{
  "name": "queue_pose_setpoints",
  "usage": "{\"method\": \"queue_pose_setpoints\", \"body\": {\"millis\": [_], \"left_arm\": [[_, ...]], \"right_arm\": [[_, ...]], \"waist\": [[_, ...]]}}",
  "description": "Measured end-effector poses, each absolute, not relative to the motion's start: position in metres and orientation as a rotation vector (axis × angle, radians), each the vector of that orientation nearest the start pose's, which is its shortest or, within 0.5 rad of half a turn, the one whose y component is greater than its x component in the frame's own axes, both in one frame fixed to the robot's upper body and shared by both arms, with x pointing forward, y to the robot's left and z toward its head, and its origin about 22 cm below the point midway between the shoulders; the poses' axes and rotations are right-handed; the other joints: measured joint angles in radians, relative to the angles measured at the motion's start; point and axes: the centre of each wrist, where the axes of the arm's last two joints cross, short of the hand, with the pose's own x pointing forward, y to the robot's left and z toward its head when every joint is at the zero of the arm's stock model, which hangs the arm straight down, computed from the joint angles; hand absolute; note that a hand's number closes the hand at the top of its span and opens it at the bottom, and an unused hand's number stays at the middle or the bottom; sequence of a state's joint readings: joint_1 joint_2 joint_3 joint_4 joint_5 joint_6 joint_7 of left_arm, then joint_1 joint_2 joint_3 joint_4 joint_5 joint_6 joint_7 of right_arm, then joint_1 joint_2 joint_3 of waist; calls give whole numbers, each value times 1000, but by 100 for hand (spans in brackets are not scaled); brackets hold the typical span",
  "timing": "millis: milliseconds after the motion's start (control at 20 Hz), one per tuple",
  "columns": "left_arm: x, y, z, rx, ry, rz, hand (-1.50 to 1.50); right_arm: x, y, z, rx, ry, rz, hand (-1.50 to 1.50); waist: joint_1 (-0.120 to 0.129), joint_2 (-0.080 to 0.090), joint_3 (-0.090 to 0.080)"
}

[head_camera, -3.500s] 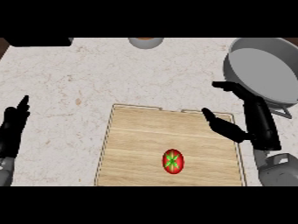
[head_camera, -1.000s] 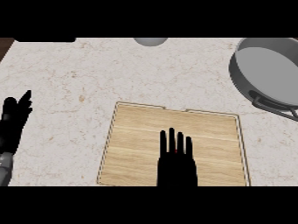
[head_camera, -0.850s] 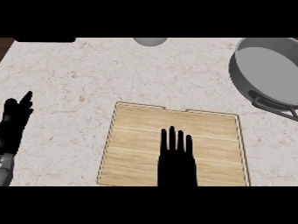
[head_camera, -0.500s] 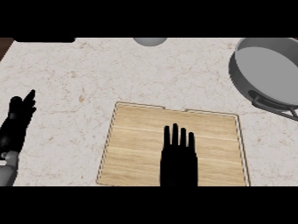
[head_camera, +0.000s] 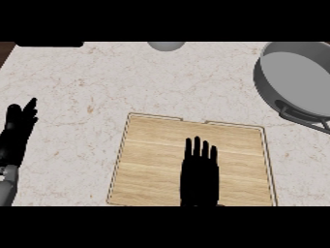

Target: Pick the tomato from the tray and place it in the pot

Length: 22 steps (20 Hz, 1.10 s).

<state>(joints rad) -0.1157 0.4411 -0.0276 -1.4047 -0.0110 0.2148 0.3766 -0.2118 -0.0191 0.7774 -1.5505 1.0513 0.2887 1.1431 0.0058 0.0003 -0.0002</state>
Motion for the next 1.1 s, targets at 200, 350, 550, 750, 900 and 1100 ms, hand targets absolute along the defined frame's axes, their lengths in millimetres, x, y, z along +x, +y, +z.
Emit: {"method": "queue_pose_setpoints", "body": {"millis": [200, 350, 550, 750, 900, 1100], "left_arm": [[269, 336, 30, 527, -1158, -101, 0], [268, 335, 28, 526, -1159, -99, 0], [263, 331, 27, 524, -1160, -101, 0], [265, 326, 31, 525, -1162, -104, 0], [266, 330, 31, 528, -1161, -106, 0], [266, 327, 29, 521, -1159, -109, 0]], "right_arm": [[206, -47, 22, -965, -777, 1193, -150], [208, -48, 21, -954, -776, 1182, -150], [213, -50, 16, -943, -768, 1165, 150], [218, -48, 12, -957, -801, 1175, 150], [217, -46, 11, -991, -831, 1197, 150], [211, -42, 15, -1049, -877, 1228, 150]], "waist": [[-1, -1, 0], [-2, -1, 0], [0, -4, -1], [-1, -7, -3], [-3, -8, -2], [-4, -7, -2]]}}
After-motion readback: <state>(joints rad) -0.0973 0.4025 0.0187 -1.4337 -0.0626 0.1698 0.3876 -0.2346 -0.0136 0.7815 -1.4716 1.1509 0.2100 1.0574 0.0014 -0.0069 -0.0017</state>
